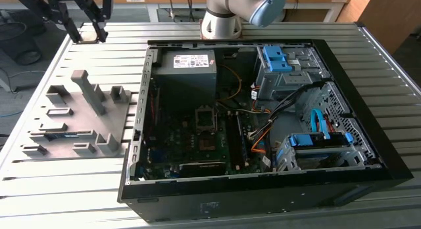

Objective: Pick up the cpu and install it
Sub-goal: 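Pick up the cpu and move it towards the insertion slot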

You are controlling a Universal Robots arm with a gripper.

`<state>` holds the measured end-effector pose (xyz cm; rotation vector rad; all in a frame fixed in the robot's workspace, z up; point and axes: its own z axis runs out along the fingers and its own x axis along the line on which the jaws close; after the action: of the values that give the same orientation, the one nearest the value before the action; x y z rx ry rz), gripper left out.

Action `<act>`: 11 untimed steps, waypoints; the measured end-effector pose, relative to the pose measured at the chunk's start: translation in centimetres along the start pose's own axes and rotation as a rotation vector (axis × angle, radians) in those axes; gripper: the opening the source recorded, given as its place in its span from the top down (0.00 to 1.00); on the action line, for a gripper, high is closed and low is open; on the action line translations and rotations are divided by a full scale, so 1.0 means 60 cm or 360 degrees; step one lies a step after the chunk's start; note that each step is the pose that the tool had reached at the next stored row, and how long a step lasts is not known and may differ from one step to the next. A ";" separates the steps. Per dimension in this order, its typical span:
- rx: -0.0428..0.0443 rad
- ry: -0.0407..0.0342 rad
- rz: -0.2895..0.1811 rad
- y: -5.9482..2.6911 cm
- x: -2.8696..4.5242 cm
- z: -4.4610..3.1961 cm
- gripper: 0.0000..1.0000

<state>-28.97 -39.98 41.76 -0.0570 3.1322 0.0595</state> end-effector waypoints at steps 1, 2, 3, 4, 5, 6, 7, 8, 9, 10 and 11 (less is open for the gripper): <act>0.0000 0.0000 0.0000 0.000 -0.003 0.000 0.53; 0.0000 0.0000 0.0000 0.000 -0.006 0.000 0.53; 0.0000 0.0000 0.0000 0.000 -0.009 0.000 0.53; 0.0000 0.0000 0.0000 0.000 -0.012 0.000 0.53; 0.0000 0.0000 0.0000 -0.001 -0.014 0.000 0.53; 0.0000 0.0000 0.0000 -0.001 -0.017 0.000 0.53; 0.0000 0.0000 0.0000 -0.001 -0.020 0.000 0.53; 0.0000 0.0000 0.0000 -0.001 -0.023 0.000 0.53; 0.0000 0.0000 0.0000 -0.001 -0.026 0.000 0.53; 0.0000 0.0000 0.0000 -0.001 -0.029 0.000 0.53; 0.0000 0.0000 0.0000 -0.001 -0.032 0.000 0.53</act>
<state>-27.04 -39.98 41.76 -0.0570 3.1322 0.0595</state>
